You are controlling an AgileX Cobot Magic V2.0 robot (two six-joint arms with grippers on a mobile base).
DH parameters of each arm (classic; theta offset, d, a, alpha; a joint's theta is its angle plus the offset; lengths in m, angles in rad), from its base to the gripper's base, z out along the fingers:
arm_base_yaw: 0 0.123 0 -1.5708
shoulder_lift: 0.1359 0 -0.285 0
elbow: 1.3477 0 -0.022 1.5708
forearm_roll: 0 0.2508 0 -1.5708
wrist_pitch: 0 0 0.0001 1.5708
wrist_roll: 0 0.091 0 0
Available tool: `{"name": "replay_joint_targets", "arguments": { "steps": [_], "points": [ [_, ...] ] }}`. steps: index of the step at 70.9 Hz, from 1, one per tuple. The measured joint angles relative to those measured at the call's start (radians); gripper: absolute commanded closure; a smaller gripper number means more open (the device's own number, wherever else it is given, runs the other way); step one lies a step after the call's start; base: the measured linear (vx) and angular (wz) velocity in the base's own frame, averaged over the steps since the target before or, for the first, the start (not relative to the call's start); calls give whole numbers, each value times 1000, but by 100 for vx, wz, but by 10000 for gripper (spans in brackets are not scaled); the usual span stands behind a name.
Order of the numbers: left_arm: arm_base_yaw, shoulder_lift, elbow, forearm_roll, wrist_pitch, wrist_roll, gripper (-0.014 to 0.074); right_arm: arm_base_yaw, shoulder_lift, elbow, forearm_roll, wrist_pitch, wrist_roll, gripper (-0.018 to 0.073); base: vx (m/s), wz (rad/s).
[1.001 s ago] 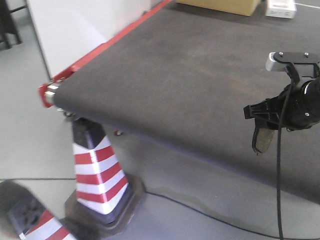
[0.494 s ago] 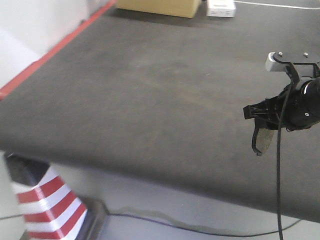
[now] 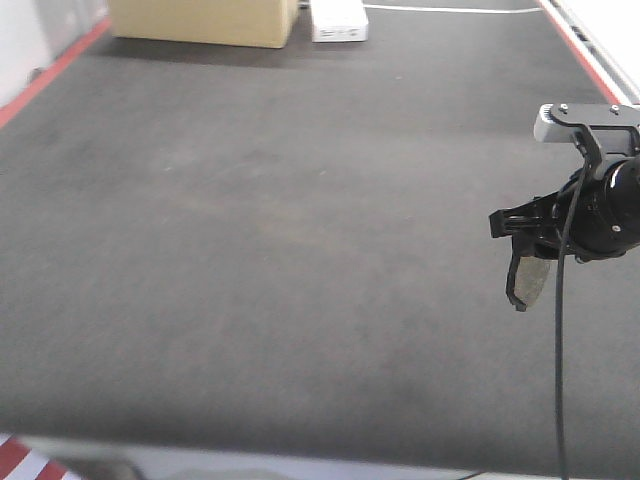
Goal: Move and align brake pads A on conveyor
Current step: 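Position the base over the black conveyor belt holding both pads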
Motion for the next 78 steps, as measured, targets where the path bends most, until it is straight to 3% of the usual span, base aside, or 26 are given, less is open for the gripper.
{"name": "replay_joint_targets", "arguments": {
  "steps": [78],
  "points": [
    [0,0,0,0,0,0,478,0,0,0,2,0,0,471,8,-7]
  ]
}}
